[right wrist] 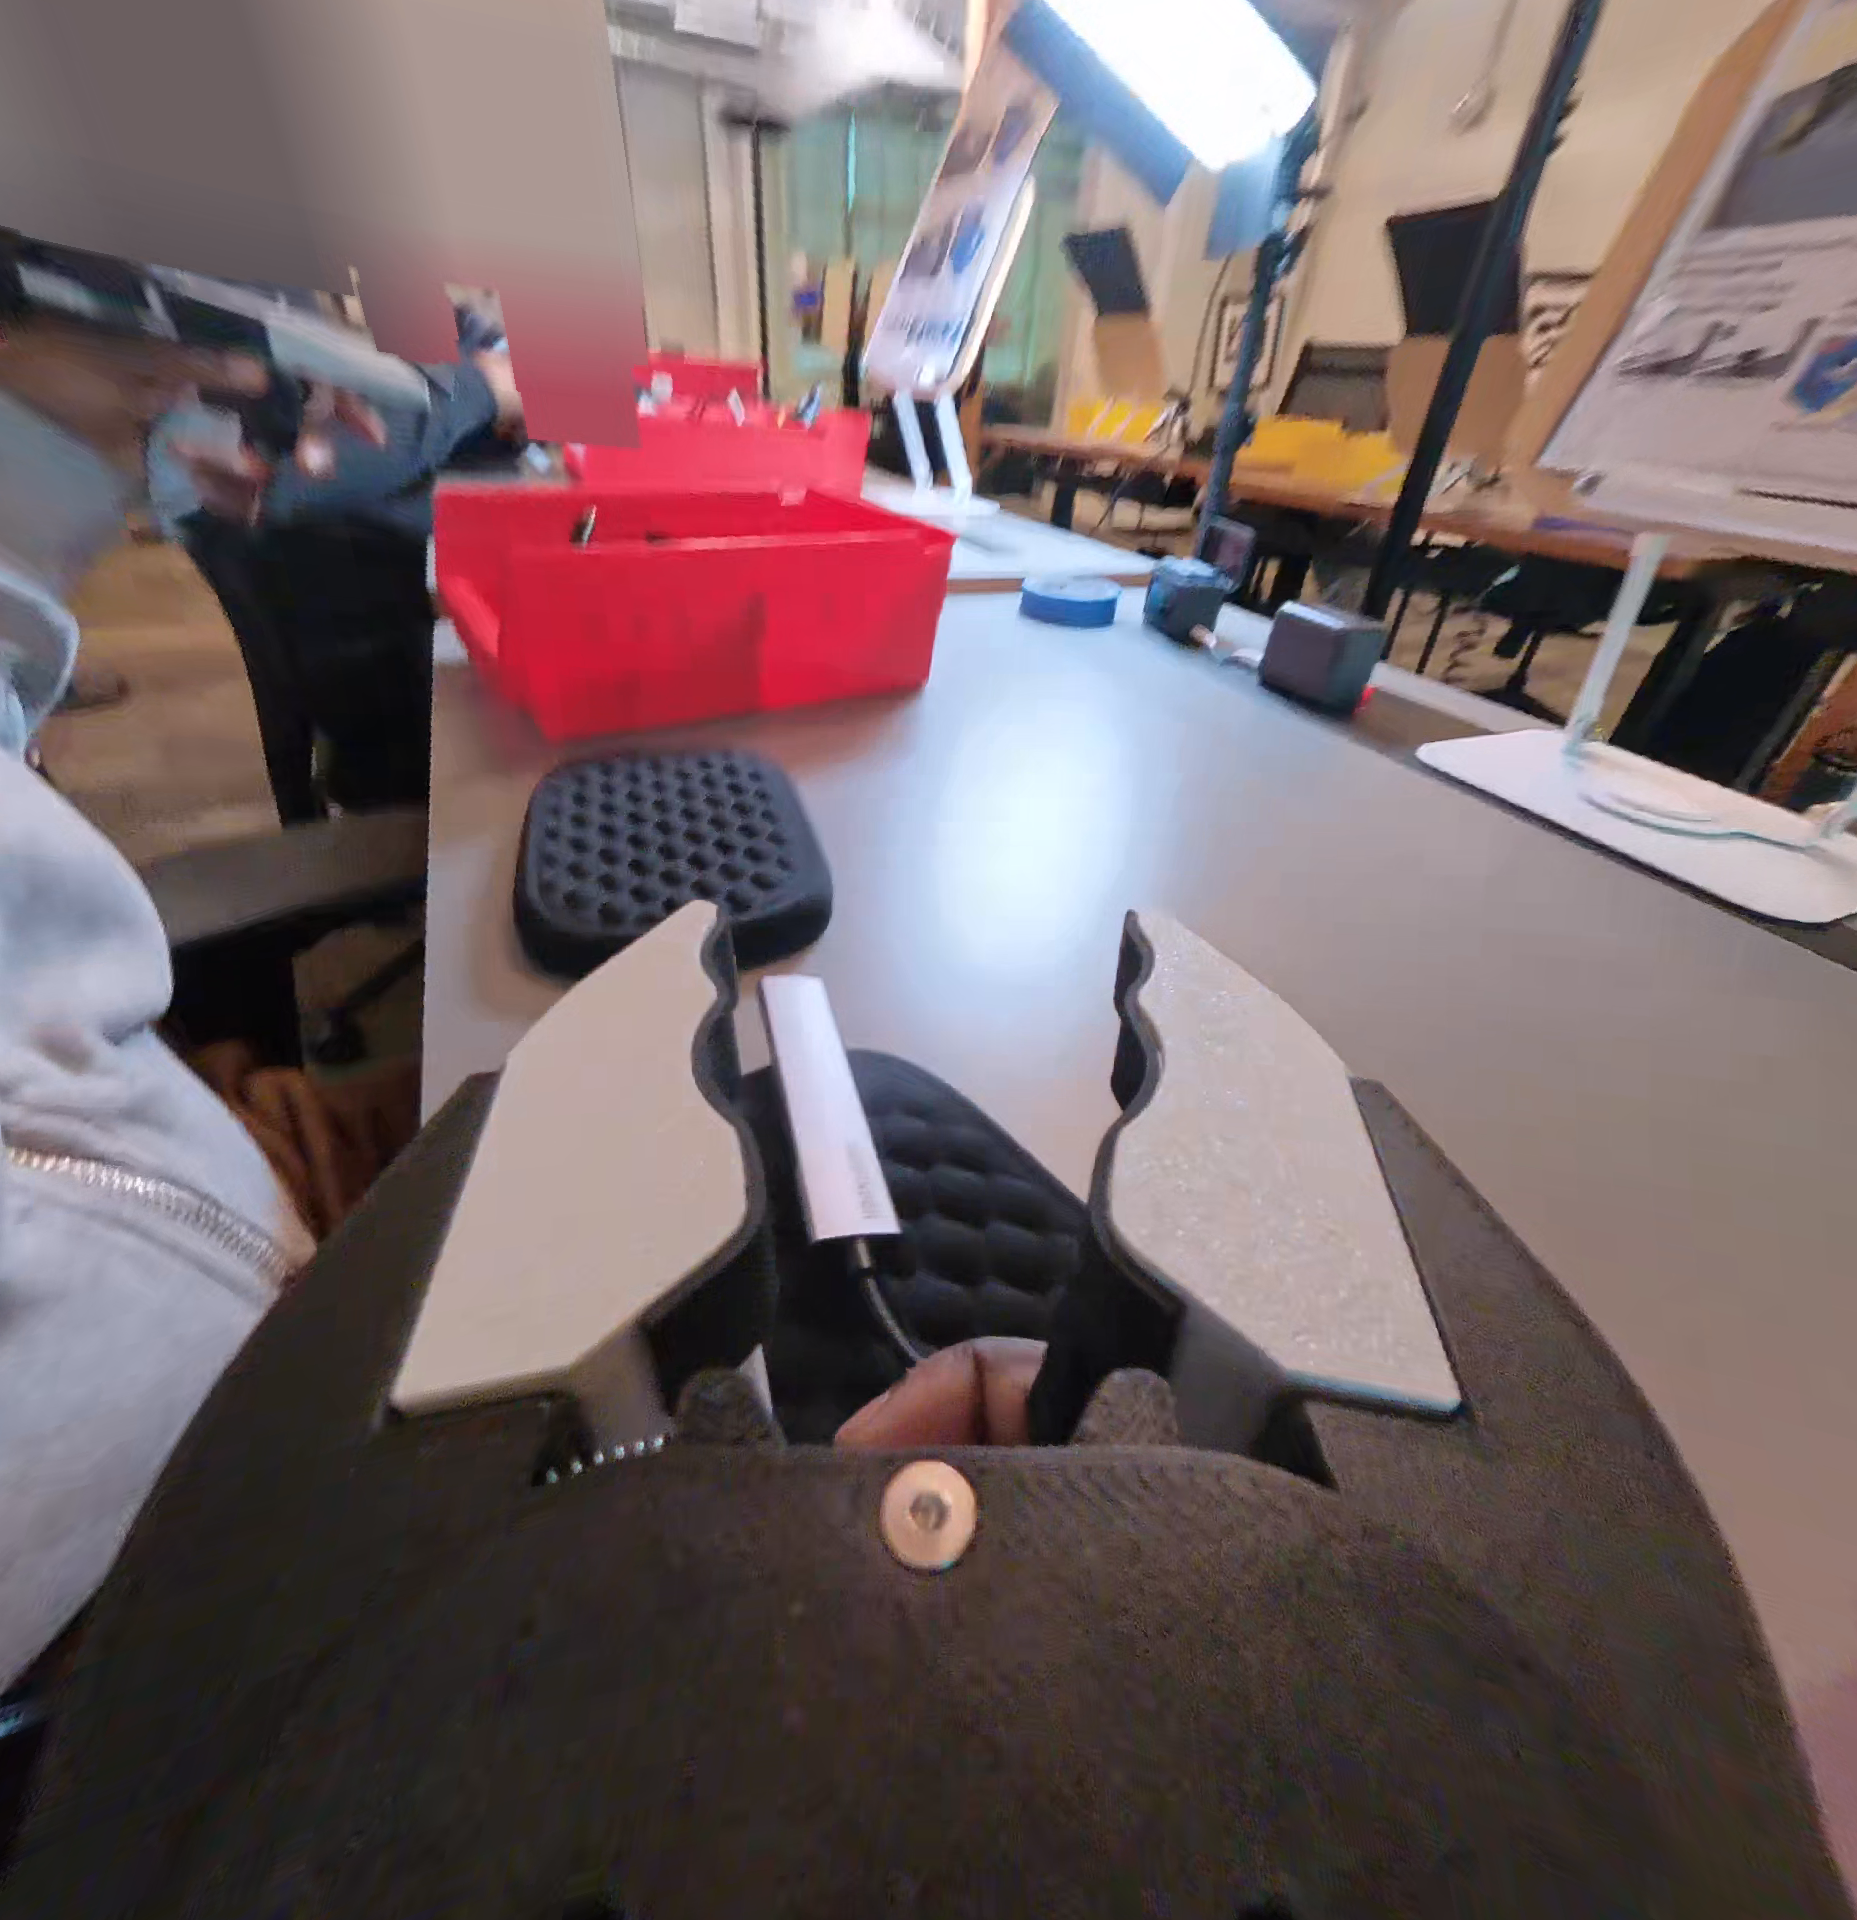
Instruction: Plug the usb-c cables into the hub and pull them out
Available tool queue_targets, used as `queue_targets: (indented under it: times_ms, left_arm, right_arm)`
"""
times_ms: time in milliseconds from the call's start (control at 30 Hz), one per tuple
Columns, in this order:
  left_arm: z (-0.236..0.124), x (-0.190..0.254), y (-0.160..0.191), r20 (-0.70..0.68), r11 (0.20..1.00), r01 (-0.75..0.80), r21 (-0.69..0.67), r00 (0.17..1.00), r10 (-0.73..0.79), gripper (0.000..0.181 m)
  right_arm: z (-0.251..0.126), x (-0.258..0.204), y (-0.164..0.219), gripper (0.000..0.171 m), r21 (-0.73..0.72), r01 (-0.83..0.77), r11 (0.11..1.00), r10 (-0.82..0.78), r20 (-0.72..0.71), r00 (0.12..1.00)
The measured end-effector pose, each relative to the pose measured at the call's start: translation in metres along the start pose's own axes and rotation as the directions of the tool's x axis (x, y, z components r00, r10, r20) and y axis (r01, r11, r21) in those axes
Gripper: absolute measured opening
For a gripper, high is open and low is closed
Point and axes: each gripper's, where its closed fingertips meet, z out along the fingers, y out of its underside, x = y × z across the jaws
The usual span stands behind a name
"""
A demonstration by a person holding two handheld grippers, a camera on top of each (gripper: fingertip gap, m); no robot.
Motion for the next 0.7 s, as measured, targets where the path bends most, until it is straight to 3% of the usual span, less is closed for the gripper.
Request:
queue_targets:
  times_ms: [100,367,467,600,700]
  left_arm:
    - [0.008,-0.029,0.032,0.151,0.985,0.021,-0.171,0.989,0.005,0.073]
    - [0.04,-0.04,0.085,0.183,0.924,0.103,-0.367,0.983,-0.036,0.049]
    - [0.045,-0.049,0.082,0.213,0.932,0.092,-0.351,0.977,-0.016,0.045]
    - [0.053,-0.054,0.06,0.169,0.955,0.216,-0.205,0.969,-0.182,0.037]
    - [0.061,-0.061,0.064,0.163,0.939,0.278,-0.202,0.955,-0.247,0.037]
  right_arm:
    - [-0.004,0.008,-0.003,0.067,0.051,-0.059,0.997,0.06,-0.012,0.998]
    - [-0.001,0.008,0.002,0.059,0.026,-0.049,0.998,0.05,-0.027,0.998]
    - [0.0,0.007,0.003,0.057,0.019,-0.04,0.999,0.041,-0.027,0.999]
    - [0.0,0.009,0.003,0.054,0.029,-0.054,0.998,0.055,-0.037,0.998]
    - [-0.001,0.01,0.003,0.053,0.03,-0.056,0.998,0.057,-0.039,0.998]
